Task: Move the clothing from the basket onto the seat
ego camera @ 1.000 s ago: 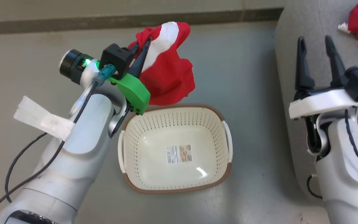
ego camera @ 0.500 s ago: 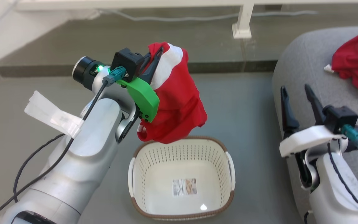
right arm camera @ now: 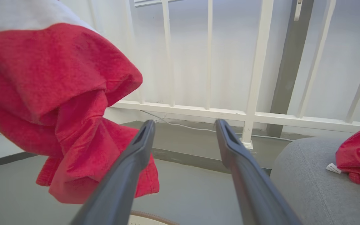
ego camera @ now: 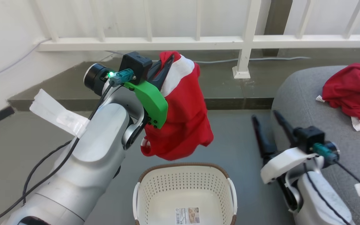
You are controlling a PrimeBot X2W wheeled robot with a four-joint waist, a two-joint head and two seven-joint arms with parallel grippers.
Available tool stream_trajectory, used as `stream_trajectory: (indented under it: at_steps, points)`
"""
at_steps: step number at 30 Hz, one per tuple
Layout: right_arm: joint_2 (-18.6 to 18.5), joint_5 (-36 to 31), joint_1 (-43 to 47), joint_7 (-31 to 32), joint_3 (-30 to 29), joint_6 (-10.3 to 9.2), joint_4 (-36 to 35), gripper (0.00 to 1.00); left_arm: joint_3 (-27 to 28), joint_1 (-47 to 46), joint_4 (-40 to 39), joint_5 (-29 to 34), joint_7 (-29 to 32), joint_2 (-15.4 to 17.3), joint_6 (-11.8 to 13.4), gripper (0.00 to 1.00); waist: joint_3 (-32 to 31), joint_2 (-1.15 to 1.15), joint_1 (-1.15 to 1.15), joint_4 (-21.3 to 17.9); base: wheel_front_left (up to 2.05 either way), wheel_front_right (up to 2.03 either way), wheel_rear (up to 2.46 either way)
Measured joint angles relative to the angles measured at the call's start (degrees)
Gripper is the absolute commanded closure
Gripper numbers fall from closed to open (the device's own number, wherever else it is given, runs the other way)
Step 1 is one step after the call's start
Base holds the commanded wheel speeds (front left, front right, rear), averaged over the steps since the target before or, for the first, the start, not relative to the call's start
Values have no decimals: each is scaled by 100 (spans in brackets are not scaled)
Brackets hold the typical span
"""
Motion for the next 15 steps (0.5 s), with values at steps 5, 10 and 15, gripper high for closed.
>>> stream_trajectory:
  at_steps: [5, 10, 15]
  points:
    - [0, 57, -38, 0, 555, 105, 42, 0, -64, 4, -175, -178, 105, -3, 0, 100, -85, 0, 0, 28, 0, 0, 0]
    - [-3, 330, -112, 1, 1077, 177, 90, 0, -199, 24, -376, -227, 207, -12, 0, 100, -75, 0, 0, 67, 0, 0, 0]
    - [-14, 550, -403, 0, 1406, 178, 254, 0, -346, 24, -626, -277, 280, -22, 0, 100, -23, 0, 0, 181, 0, 0, 0]
